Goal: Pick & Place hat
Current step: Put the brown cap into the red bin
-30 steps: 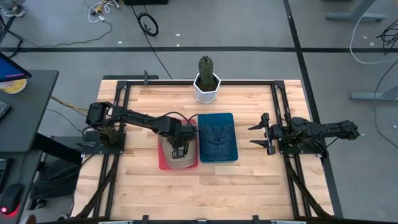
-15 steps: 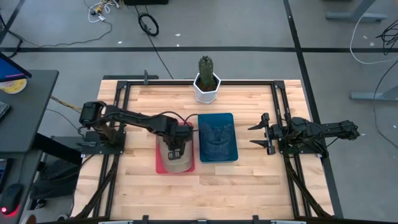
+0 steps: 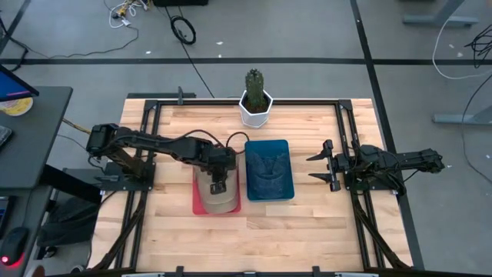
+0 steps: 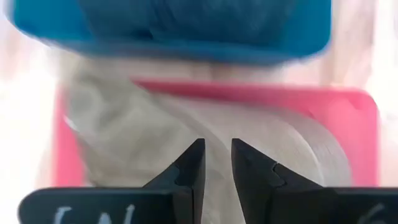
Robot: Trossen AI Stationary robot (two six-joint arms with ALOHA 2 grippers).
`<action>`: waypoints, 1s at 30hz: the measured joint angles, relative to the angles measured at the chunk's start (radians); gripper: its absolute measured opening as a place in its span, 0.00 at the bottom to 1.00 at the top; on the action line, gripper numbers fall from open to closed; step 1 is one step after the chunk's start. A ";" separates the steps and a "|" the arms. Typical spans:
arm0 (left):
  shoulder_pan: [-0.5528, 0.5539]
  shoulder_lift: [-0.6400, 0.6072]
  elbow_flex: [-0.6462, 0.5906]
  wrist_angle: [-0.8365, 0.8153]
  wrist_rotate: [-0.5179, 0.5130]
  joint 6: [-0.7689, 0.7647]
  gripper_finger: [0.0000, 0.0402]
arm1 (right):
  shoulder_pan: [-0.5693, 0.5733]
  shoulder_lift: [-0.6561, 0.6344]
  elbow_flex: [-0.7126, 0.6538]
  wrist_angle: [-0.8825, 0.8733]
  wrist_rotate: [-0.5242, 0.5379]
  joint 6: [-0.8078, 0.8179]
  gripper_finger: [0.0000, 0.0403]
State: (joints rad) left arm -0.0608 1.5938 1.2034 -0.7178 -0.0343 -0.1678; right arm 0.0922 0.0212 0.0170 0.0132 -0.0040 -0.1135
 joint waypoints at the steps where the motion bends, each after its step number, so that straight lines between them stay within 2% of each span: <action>1: 0.000 -0.001 0.000 0.021 -0.032 0.008 0.19 | 0.000 0.000 0.000 0.000 0.000 0.000 0.63; 4: 0.007 0.005 0.003 0.078 -0.129 0.050 0.17 | 0.000 0.000 0.000 0.000 0.000 0.000 0.63; 10: 0.047 0.042 -0.001 0.124 -0.147 0.110 0.02 | 0.000 0.000 0.000 0.000 0.001 0.000 0.63; 19: 0.108 0.082 0.000 0.119 -0.146 0.119 0.01 | 0.000 0.000 0.000 0.002 0.000 0.000 0.63; 24: 0.131 0.149 0.000 0.014 -0.119 0.034 0.00 | 0.000 0.003 0.000 0.006 -0.002 0.000 0.63; 30: 0.136 0.272 0.002 0.038 -0.085 0.031 0.00 | 0.000 0.009 0.000 0.006 -0.005 0.000 0.63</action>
State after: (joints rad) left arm 0.0753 1.8658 1.2049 -0.6802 -0.1192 -0.1372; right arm 0.0925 0.0302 0.0172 0.0193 -0.0092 -0.1135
